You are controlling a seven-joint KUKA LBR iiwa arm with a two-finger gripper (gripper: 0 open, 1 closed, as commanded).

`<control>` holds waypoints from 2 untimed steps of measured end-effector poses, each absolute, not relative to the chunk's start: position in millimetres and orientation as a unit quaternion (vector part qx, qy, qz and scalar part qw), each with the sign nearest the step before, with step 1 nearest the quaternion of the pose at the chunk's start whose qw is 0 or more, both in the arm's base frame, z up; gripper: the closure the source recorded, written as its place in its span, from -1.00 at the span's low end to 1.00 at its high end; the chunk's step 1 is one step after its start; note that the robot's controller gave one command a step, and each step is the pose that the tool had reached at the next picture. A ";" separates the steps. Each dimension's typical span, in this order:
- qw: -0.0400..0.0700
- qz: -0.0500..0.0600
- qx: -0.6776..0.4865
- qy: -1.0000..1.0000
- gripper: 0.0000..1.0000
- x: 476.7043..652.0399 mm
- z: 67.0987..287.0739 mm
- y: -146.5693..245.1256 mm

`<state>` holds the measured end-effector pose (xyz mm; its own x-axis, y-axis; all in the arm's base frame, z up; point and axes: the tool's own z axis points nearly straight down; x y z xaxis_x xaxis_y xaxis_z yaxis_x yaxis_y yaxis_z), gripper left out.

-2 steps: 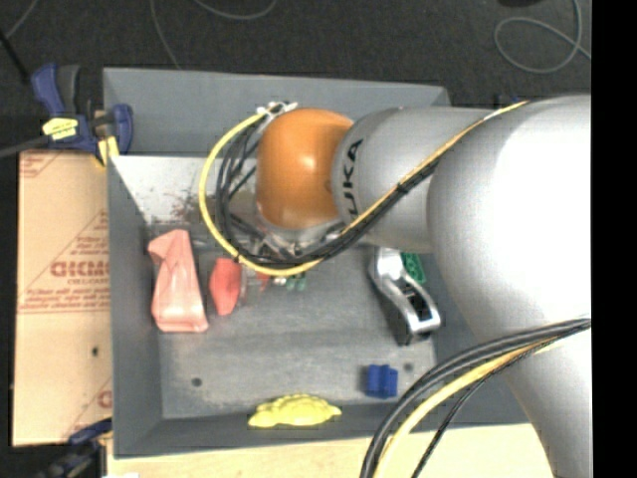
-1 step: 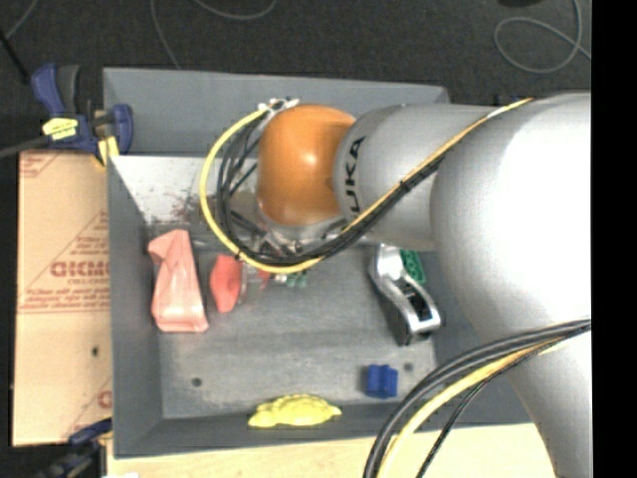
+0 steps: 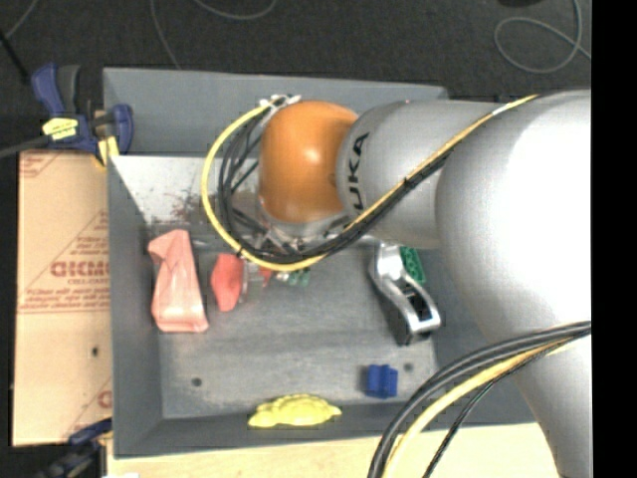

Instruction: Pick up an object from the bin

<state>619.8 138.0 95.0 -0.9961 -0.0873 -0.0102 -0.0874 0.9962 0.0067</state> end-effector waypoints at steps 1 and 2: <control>0.003 0.003 -0.043 0.999 1.00 618.7 112.9 137.7; 0.006 0.004 -0.043 0.999 1.00 620.5 132.6 137.8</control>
Offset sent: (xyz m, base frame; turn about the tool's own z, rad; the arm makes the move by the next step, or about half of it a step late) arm -0.0001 -0.0001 0.0597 0.0000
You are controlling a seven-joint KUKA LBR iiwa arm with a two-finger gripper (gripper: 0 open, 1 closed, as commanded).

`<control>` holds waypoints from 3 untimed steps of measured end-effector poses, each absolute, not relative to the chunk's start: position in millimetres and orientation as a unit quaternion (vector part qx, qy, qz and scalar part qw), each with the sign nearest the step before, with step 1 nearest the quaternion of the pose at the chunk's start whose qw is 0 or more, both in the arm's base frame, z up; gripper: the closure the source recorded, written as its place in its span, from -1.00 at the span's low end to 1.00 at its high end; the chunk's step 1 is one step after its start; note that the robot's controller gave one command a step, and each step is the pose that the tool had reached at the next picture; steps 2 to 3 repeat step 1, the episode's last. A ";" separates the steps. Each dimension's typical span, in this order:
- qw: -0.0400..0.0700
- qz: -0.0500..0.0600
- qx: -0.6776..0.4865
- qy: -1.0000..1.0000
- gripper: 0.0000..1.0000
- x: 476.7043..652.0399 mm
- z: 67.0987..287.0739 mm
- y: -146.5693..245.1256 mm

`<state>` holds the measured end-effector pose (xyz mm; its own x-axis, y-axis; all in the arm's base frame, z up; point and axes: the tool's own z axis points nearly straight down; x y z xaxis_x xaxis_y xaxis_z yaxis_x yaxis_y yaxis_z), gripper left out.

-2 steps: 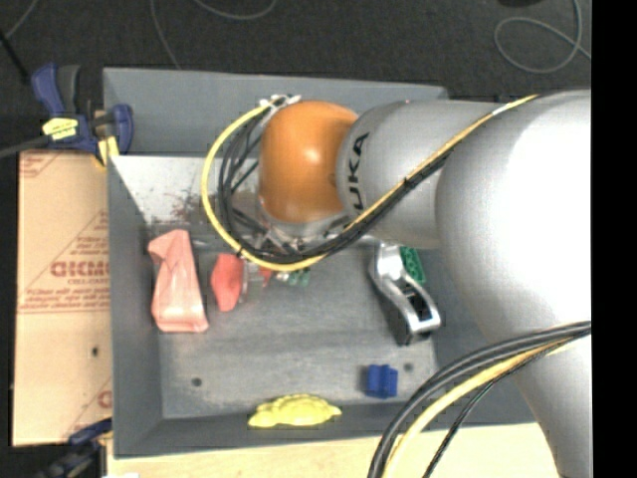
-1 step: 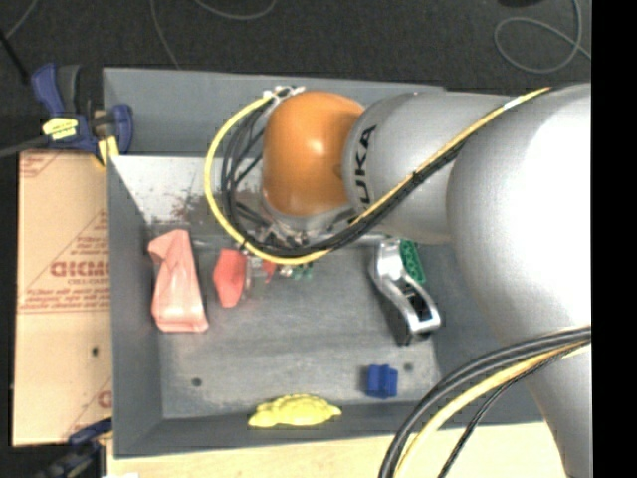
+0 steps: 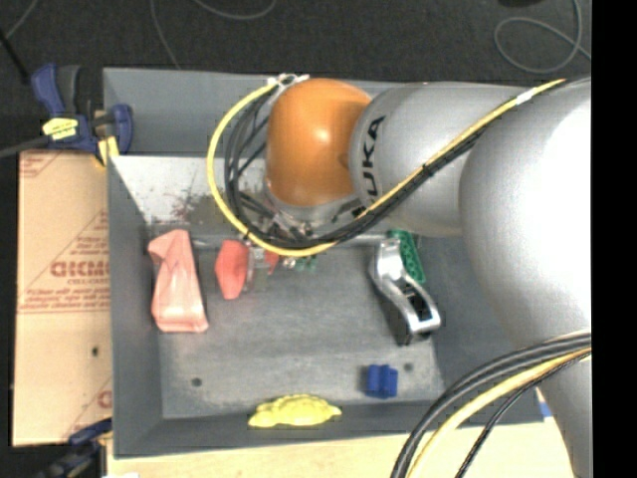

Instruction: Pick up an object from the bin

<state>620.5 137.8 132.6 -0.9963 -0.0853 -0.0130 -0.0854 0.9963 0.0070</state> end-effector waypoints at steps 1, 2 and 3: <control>0.008 0.004 -0.042 0.999 1.00 621.6 143.5 138.0; 0.008 0.004 -0.042 0.999 1.00 621.6 143.5 138.0; 0.008 0.004 -0.042 0.999 1.00 621.6 143.5 138.0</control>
Offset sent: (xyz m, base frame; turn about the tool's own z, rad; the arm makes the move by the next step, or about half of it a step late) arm 0.0001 0.0001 0.0648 0.0000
